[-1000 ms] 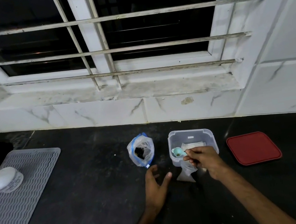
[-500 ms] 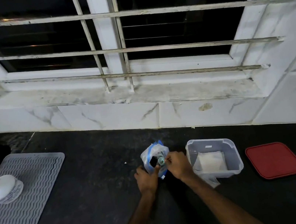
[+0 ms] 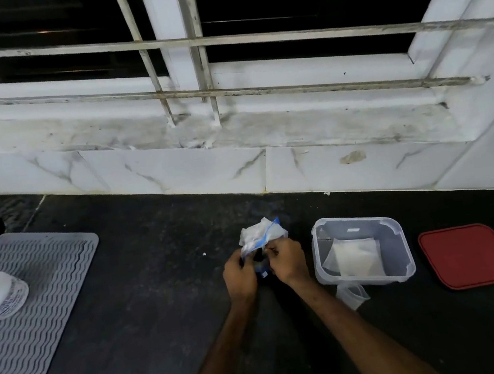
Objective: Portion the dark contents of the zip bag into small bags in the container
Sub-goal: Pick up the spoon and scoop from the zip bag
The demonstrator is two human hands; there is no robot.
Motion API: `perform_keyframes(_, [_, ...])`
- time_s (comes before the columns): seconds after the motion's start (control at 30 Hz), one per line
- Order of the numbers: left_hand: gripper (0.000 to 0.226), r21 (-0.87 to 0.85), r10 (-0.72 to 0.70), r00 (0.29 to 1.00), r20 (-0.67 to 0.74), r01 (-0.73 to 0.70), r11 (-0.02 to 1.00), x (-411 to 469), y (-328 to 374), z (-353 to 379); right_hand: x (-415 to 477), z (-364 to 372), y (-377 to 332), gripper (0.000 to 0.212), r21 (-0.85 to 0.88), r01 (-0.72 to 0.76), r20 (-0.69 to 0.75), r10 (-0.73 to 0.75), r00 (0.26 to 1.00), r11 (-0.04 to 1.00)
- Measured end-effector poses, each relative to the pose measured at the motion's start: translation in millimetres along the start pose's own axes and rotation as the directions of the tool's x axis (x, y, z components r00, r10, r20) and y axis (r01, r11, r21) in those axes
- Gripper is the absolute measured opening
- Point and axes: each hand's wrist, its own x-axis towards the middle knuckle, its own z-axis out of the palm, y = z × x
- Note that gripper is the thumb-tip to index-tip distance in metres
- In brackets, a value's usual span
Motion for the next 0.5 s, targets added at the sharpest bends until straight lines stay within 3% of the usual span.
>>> perform_keyframes(0.1, [0.009,-0.026,0.003,0.999,-0.046,-0.005,1.000,-1.8,8.0,0.9,3.0,1.1,1.8,0.022,0.191,-0.150,0.046,0.144,0.988,0.970])
perform_keyframes(0.23, [0.005,0.000,0.010,0.999,-0.033,-0.010,1.000,-2.4,10.4,-3.4,0.8,-1.5,3.5,0.021,0.435,-0.344,0.138,0.316,0.939,0.832])
perform_keyframes(0.37, [0.008,-0.008,0.005,0.999,0.054,-0.005,1.000,-1.4,4.3,-6.0,-1.6,-0.3,2.4,0.019,0.461,-0.384,0.159,0.352,0.923,0.800])
perform_keyframes(0.5, [0.021,0.013,0.013,0.999,0.036,-0.013,1.000,-1.7,11.8,-9.1,-5.5,-4.5,0.3,0.018,0.482,-0.380,0.158,0.348,0.924,0.790])
